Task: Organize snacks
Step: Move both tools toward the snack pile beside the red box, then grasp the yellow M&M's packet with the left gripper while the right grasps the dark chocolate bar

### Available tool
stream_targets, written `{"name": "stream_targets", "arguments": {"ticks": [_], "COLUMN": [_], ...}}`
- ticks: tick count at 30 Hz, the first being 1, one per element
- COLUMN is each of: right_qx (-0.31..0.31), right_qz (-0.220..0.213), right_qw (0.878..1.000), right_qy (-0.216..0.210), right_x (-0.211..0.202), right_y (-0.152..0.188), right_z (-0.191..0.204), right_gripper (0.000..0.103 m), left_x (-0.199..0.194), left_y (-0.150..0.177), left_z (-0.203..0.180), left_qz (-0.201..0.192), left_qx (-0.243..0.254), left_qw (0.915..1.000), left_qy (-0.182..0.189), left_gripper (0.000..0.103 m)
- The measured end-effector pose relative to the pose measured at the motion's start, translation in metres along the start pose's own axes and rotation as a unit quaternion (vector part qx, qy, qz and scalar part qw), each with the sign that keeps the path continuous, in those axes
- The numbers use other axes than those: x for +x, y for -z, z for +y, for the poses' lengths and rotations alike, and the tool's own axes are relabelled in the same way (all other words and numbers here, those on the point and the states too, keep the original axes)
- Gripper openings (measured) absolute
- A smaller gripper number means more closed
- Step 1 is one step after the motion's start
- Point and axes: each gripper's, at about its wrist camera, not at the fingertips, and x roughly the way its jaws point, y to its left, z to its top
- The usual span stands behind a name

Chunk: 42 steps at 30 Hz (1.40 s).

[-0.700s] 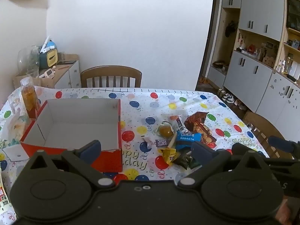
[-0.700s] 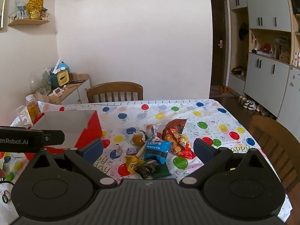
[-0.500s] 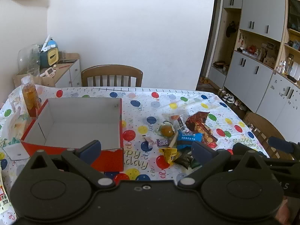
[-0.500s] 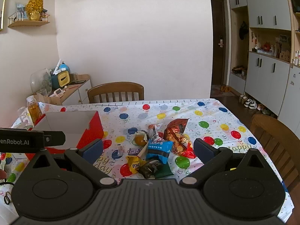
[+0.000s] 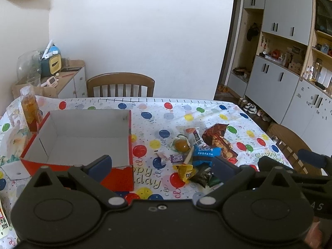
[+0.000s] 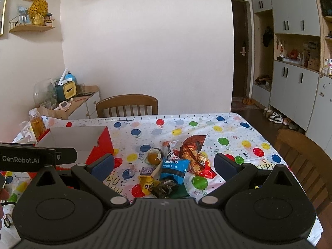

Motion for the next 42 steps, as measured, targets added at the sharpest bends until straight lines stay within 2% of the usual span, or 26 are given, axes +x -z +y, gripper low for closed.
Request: {"name": "stream_targets", "arguments": {"ticks": [9,15,17,21,24,28,29,36,42], "right_qx": [-0.001,-0.008,-0.013,-0.012,0.004,0.006,0.008,0.003,-0.032], "right_qz": [0.017,0.016,0.001,0.016,0.044,0.044,0.040,0.083,0.111], "right_qw": [1.000,1.000,1.000,1.000,0.999,0.999,0.999,0.996,0.992], "right_qy": [-0.010,-0.011,-0.010,-0.012,-0.012,-0.004,-0.005,-0.019,-0.044], "right_x": [0.009,0.015,0.016,0.025,0.036,0.052,0.057,0.090,0.117], "right_y": [-0.004,-0.005,-0.005,-0.005,-0.004,0.000,0.002,0.015,0.030], "right_z": [-0.008,-0.016,-0.017,-0.027,-0.038,-0.053,-0.057,-0.082,-0.089], "right_gripper": [0.103,0.103,0.103,0.103,0.103,0.103,0.103,0.103,0.103], "left_x": [0.006,0.012,0.014,0.020,0.027,0.039,0.043,0.075,0.108], "left_y": [-0.002,-0.003,-0.004,-0.006,-0.007,-0.007,-0.007,0.000,0.006], "left_z": [-0.006,-0.013,-0.015,-0.021,-0.025,-0.030,-0.031,-0.040,-0.043], "left_qz": [0.005,0.009,0.010,0.011,0.014,0.017,0.022,0.056,0.083], "left_qx": [0.004,0.008,0.008,0.011,0.011,0.013,0.016,0.008,-0.002], "left_qw": [1.0000,0.9999,0.9999,0.9998,0.9998,0.9996,0.9994,0.9982,0.9963], "left_qy": [-0.005,-0.008,-0.009,-0.009,-0.008,-0.018,-0.021,-0.020,-0.023], "left_gripper": [0.103,0.103,0.103,0.103,0.103,0.103,0.103,0.103,0.103]}}
